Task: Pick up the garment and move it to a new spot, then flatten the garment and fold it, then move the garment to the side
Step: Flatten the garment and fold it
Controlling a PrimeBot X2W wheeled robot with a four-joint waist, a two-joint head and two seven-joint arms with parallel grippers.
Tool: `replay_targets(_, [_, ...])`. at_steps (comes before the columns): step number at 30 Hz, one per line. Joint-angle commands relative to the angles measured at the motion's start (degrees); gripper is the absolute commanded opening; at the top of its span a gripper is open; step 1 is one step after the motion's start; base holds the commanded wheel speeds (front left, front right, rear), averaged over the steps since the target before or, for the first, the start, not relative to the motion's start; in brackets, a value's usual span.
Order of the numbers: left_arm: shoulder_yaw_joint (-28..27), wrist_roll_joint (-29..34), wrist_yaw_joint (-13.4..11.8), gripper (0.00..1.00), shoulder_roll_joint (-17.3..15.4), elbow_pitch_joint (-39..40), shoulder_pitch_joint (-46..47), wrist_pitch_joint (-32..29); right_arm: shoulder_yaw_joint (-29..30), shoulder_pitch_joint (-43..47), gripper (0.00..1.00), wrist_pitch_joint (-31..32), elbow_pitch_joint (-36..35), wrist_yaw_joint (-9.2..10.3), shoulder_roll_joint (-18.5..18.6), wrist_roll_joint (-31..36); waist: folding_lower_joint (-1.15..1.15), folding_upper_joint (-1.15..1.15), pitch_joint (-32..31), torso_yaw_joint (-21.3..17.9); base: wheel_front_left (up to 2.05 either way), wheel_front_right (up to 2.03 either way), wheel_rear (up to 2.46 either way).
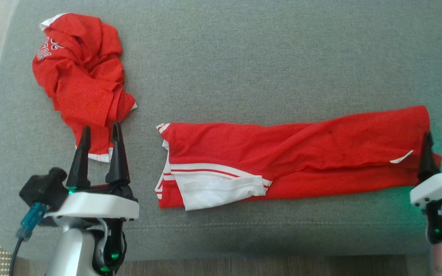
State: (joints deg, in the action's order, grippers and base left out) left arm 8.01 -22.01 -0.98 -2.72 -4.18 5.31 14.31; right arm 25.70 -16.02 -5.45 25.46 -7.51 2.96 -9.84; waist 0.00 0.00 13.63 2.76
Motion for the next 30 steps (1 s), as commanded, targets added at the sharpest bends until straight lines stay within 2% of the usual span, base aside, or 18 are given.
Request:
replay_targets(1, [-1.8,0.5,0.1,1.0,-0.2,1.4,2.4,0.7,-1.2,-1.9,1.0,0.5,-0.6,0.02,0.0,-0.4,0.0,0.0,0.1,0.0,0.0,0.0,0.0])
replay_targets(9, [-2.2,0.8,0.4,1.0,-0.2,1.2,2.9,0.7,-1.0,-3.3,1.0,2.0,5.5,0.02,-0.1,-1.0,0.0,0.0,0.3,0.1,0.0,0.0,0.0])
replay_targets(20, [-2.4,0.9,0.4,1.0,-0.2,1.3,3.4,0.7,1.4,-5.5,1.0,0.6,11.4,0.02,-0.1,3.0,0.0,0.0,1.0,0.1,0.0,0.0,0.0])
replay_targets(30, [-2.6,1.0,0.4,1.0,-0.2,1.3,3.5,0.7,-1.9,-6.5,1.0,1.5,15.7,0.02,-0.1,2.2,0.0,0.0,1.1,0.1,0.0,0.0,0.0])
